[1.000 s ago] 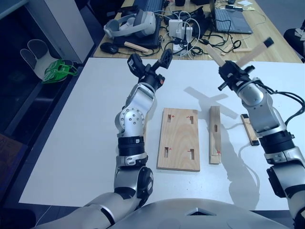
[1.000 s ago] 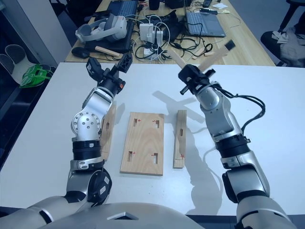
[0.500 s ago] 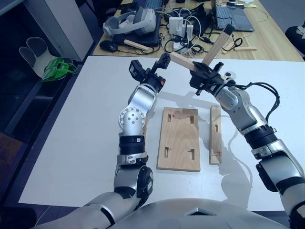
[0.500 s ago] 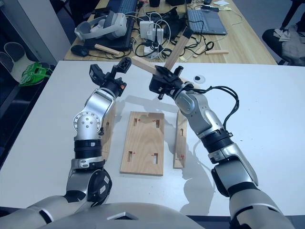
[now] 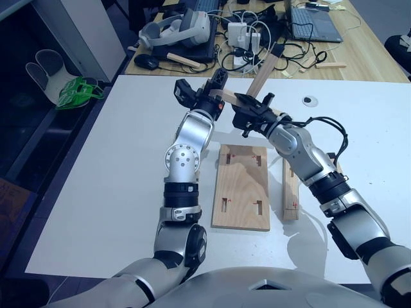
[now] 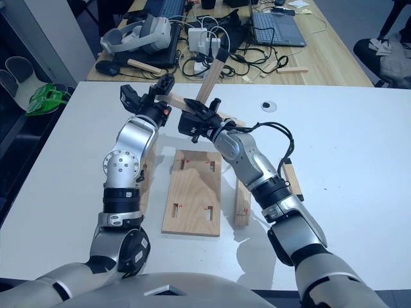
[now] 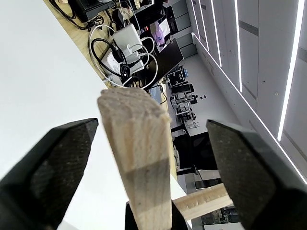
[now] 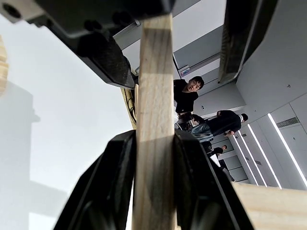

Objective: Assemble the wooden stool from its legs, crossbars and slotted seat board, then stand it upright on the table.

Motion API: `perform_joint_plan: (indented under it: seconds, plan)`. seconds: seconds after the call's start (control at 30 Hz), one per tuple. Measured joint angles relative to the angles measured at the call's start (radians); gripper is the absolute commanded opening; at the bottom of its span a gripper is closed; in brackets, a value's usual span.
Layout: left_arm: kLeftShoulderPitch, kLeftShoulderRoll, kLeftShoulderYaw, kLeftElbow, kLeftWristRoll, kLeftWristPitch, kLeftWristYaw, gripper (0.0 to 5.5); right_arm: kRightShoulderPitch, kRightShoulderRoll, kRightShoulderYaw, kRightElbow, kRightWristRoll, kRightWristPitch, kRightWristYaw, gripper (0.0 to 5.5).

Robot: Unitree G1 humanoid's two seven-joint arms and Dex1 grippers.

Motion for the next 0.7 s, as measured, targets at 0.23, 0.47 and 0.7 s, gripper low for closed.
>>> perform_joint_plan:
  seconds: [0.23,0.47,0.7]
  plan:
    - [-0.001,0.001,-0.019,0.002,-0.007,-0.029,0.02,2.46,0.0,0.013,-0.001,0.001,-0.01,-0.001,-0.003,1.02]
    - [-0.002,0.001,-0.022,0.014,-0.01,-0.065,0.028,1.44,0.0,0.017,-0.002,0.004,-0.019,-0.01,-0.023,1.02]
    - [-0.003,0.001,-0.036,0.016,-0.027,-0.092,0.049,1.3,0.0,0.017,-0.001,0.009,-0.028,-0.015,-0.032,1.02]
